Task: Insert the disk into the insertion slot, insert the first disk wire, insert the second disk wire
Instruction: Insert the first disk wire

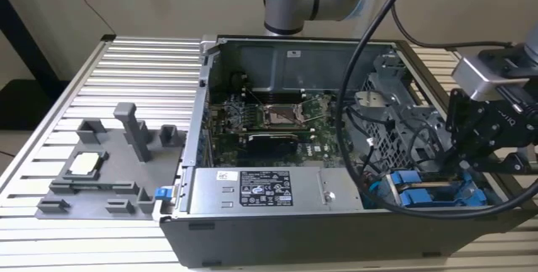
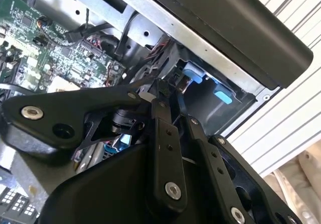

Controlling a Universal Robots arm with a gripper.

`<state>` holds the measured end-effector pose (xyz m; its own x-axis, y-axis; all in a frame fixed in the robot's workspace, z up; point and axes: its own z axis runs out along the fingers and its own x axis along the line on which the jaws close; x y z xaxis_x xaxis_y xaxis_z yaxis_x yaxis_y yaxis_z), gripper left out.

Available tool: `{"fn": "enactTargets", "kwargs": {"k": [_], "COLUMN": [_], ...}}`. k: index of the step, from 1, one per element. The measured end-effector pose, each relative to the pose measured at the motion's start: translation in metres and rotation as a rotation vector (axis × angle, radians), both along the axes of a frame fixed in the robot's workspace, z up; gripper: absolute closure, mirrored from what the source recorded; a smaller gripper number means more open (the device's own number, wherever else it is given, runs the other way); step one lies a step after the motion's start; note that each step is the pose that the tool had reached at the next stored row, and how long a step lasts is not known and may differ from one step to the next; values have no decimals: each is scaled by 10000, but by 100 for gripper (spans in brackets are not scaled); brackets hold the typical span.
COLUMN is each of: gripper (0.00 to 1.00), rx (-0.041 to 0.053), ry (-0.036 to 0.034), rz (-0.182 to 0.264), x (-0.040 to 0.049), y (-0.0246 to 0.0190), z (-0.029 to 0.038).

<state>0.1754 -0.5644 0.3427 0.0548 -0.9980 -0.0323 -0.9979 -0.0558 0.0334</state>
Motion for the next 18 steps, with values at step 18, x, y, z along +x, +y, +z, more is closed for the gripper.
{"fn": "enactTargets", "kwargs": {"k": [18], "gripper": [81], "rx": [-9], "ry": [0], "rz": [-618], "x": [4], "y": [-10], "z": [-77]}}
